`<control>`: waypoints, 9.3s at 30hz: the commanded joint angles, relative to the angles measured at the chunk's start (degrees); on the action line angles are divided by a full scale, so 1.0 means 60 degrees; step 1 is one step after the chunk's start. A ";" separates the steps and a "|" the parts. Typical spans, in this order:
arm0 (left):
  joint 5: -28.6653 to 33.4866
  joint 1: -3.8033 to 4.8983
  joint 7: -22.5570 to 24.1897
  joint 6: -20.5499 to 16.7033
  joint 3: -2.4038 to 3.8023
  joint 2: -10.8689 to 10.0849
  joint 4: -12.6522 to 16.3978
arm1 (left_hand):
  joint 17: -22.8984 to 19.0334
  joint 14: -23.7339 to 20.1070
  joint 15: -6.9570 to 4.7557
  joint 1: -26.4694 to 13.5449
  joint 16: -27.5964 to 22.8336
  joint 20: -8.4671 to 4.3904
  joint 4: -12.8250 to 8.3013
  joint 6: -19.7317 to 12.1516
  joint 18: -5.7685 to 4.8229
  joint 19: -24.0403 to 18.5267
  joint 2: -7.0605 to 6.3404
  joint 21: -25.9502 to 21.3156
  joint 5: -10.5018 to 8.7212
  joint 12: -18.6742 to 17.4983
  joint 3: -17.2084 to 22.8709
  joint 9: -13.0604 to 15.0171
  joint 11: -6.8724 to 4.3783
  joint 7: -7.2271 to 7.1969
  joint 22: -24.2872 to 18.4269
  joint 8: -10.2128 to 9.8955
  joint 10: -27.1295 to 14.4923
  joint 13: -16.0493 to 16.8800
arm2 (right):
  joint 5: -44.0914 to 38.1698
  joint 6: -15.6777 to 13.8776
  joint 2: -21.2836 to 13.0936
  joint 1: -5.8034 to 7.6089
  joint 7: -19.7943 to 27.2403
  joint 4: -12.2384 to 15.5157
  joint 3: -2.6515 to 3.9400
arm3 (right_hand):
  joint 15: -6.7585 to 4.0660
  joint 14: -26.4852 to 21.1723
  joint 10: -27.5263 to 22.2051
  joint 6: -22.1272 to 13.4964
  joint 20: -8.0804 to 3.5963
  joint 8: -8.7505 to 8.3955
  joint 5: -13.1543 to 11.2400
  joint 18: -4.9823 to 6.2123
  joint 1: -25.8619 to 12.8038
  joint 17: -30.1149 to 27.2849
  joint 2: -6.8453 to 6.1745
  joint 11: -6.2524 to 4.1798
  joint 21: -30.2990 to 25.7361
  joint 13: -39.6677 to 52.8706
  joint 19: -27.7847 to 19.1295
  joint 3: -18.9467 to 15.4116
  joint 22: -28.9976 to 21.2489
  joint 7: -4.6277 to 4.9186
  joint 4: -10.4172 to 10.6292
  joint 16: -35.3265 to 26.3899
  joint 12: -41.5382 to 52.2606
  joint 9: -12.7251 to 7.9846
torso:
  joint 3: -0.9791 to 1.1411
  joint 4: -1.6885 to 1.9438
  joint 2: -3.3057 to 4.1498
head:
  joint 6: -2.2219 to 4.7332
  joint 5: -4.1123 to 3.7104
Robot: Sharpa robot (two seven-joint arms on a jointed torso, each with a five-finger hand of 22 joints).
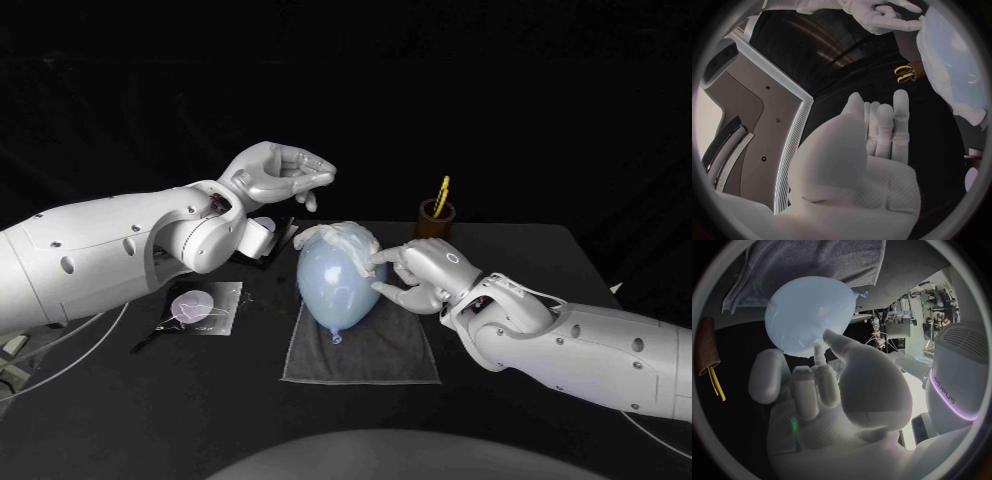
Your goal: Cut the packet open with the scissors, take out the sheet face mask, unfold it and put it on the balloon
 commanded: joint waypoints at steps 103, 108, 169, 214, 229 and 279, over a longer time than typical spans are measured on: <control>-0.3344 -0.0248 -0.4513 0.1344 -0.0202 -0.0266 -0.1541 | 0.0586 0.1095 -0.0197 -0.3958 -0.0724 -0.0145 0.0106 -0.0169 0.0095 0.0628 -0.0619 -0.0534 -0.0019 -0.0167 -0.0877 0.0648 -0.0212 -0.0195 -0.0537 0.0741 0.0742 -0.0059 | 0.2426 -0.0353 -0.0341 0.0779 0.0386 0.0272 0.0319 | -0.0109 0.1014 0.0851 -0.0008 -0.0152 0.0350 -0.0124 0.0045 0.0023 0.2510 0.0384 -0.0107 0.0323 0.2287 0.0100 -0.0951 0.1528 -0.0198 0.1398 0.0045 0.0437 0.1088 | 0.0003 -0.0023 0.0008 | -0.0039 0.0443; -0.3354 -0.0253 -0.4416 0.1583 -0.0203 -0.0161 -0.1518 | 0.0501 0.0978 -0.0238 -0.3825 -0.0790 -0.0164 0.0105 -0.0006 0.0098 0.0604 -0.0584 -0.0597 -0.0020 -0.0219 -0.0826 0.0679 -0.0273 -0.0288 -0.0576 0.0808 0.0753 -0.0067 | 0.2434 -0.0333 -0.0343 0.0780 0.0385 0.0277 0.0319 | -0.0109 0.1014 0.0851 -0.0008 -0.0152 0.0350 -0.0124 0.0045 0.0023 0.2510 0.0384 -0.0107 0.0323 0.2287 0.0100 -0.0951 0.1528 -0.0198 0.1398 0.0045 0.0437 0.1088 | 0.0003 -0.0010 0.0010 | -0.0063 0.0374; -0.4016 -0.0290 -0.4654 0.1614 -0.0204 0.0392 -0.1980 | 0.0955 0.1053 -0.0316 -0.3802 -0.0785 -0.0252 0.0129 0.0364 0.0088 0.0759 -0.0960 -0.0787 -0.0027 -0.0027 -0.1158 0.0662 -0.0353 -0.0344 -0.0708 0.0458 0.1005 0.0211 | 0.2588 -0.0034 -0.0385 0.0782 0.0552 0.0377 0.0318 | -0.0109 0.1014 0.0866 0.0088 -0.0126 0.0289 -0.0124 0.0050 0.0086 0.2510 0.0492 -0.0117 0.0342 0.2310 0.0102 -0.0963 0.1534 -0.0215 0.1452 0.0045 0.0472 0.1012 | -0.0002 -0.0017 0.0007 | -0.0186 0.0188; -0.2104 -0.0515 -0.2176 -0.0522 -0.0163 0.0479 -0.1886 | 0.0868 0.0787 -0.0573 -0.1674 -0.1247 -0.0501 -0.1385 0.1148 0.0086 0.0006 -0.1086 0.0446 -0.0016 -0.0489 0.5826 0.1356 -0.0633 -0.0543 0.0326 0.0836 0.1557 0.0145 | 0.2598 0.0126 -0.0457 0.0782 0.0529 0.0416 0.0317 | -0.0113 0.1014 0.0867 0.0139 -0.0112 0.0233 -0.0121 0.0061 0.0190 0.2510 0.0581 -0.0123 0.0319 0.2313 0.0092 -0.0950 0.1530 -0.0222 0.1451 0.0045 0.0476 0.0953 | -0.0002 -0.0006 0.0006 | -0.0193 0.0073; -0.1746 -0.0401 -0.0932 -0.0449 0.0161 0.0428 -0.1332 | 0.0801 0.0708 -0.0581 -0.2715 -0.1389 -0.0522 -0.2689 0.1290 0.0093 -0.0284 -0.1267 0.1032 -0.0003 -0.0264 0.7224 0.1510 -0.0633 -0.0536 0.0759 0.0752 0.1395 0.0391 | 0.3054 0.0234 -0.0476 0.0782 0.0499 0.0188 0.0317 | -0.0113 0.1014 0.0864 0.0154 -0.0106 0.0205 -0.0121 0.0068 0.0250 0.2510 0.0577 -0.0124 0.0295 0.2309 0.0084 -0.0957 0.1524 -0.0223 0.1424 0.0045 0.0471 0.0927 | 0.0017 -0.0021 -0.0002 | 0.0030 0.0042; -0.1923 0.1003 -0.0007 0.1387 0.0545 0.0790 -0.0395 | 0.0766 0.0311 -0.0513 -0.3257 -0.1375 -0.0456 -0.3395 0.1171 0.0083 -0.0713 -0.0915 0.1398 -0.0013 0.0015 0.7561 0.1808 -0.0584 -0.0516 0.1061 0.0666 0.0982 0.0727 | 1.0754 0.6381 0.0925 0.2472 0.1997 -0.2547 0.0426 | 0.2757 -1.0282 -0.6994 -0.3592 0.1953 -0.0361 -0.0125 0.0135 0.1747 -0.8702 0.0415 0.0786 -1.0306 -1.0408 -0.9756 -0.2997 -0.9228 0.0314 0.1057 -1.1932 -1.3029 -0.0972 | 0.0008 -0.0011 0.0010 | 0.0975 -0.0494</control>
